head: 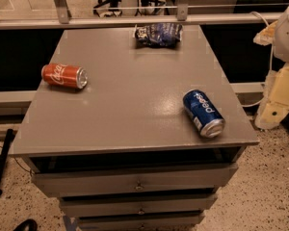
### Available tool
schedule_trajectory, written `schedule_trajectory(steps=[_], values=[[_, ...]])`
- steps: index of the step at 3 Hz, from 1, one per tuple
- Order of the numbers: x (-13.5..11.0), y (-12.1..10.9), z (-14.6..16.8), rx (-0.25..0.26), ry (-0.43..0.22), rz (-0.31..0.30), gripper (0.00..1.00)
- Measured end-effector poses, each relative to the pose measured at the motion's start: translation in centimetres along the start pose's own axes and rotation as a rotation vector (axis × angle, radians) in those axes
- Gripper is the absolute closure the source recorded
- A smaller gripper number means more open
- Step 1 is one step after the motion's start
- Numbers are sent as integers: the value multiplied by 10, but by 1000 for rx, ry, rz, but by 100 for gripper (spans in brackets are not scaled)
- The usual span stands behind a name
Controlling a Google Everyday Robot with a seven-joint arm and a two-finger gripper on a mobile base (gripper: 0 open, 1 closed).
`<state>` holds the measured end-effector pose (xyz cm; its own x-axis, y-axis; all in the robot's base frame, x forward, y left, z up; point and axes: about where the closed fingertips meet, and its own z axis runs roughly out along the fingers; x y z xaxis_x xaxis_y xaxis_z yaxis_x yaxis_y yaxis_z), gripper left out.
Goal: Place pepsi can upright
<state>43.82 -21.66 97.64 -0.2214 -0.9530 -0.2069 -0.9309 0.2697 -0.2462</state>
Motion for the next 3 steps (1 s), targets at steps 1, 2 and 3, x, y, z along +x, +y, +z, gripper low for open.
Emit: schedule_trajectory(steps=[1,2,3], values=[[-2,-1,1,1,-9,2,0],[-11,-5,18,-2,-15,73,0],[-28,-11,55,20,-3,207,0]])
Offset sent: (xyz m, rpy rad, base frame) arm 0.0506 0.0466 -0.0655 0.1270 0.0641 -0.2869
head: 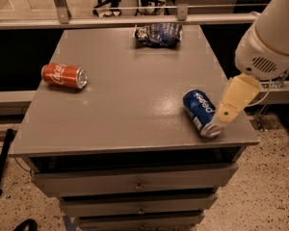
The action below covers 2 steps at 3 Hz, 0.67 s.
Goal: Place pepsi can upright
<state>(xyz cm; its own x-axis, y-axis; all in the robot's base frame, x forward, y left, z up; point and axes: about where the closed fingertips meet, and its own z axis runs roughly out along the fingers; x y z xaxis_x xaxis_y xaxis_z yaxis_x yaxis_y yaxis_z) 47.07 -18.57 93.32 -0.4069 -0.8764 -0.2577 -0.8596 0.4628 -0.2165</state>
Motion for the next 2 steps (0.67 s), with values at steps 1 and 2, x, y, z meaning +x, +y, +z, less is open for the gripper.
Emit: schedule_trajectory(steps=[1,2], values=[[-24,2,21,47,21,81,0],[-24,1,21,53,23,170,0]])
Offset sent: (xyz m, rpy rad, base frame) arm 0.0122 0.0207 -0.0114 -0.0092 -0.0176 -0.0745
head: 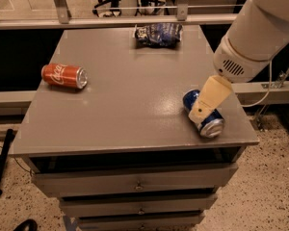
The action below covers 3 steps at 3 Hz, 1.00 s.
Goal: Place pepsi can upright
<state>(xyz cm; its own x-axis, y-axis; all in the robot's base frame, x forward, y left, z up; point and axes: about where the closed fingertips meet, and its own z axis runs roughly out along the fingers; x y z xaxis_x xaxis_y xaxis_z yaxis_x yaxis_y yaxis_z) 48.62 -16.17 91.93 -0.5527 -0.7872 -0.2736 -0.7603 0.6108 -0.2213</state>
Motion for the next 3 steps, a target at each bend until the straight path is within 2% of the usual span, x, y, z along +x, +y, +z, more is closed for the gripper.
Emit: schedule_trajectory(steps=[1,2,3], values=[[0,0,0,0,0,0,0],[-2,-1,0,-17,0,69,0],[-7,-10,10,-60,41,235,0]])
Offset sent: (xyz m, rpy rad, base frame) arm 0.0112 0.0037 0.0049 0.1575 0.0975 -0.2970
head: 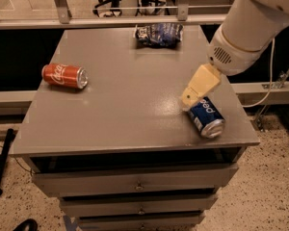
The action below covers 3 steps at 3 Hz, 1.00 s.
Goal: Place pepsi can upright
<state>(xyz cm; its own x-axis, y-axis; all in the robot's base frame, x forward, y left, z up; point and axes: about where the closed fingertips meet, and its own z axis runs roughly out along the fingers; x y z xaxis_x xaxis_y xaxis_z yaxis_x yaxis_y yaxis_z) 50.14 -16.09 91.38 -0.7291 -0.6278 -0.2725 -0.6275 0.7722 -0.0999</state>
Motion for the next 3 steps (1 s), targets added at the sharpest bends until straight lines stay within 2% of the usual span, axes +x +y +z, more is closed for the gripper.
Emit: schedule_trajectory(steps=[1,2,3], values=[[-9,-3,16,-26,55,159,0],[-15,3,30,-20,106,311,0],[-18,17,41,15,139,412,0]])
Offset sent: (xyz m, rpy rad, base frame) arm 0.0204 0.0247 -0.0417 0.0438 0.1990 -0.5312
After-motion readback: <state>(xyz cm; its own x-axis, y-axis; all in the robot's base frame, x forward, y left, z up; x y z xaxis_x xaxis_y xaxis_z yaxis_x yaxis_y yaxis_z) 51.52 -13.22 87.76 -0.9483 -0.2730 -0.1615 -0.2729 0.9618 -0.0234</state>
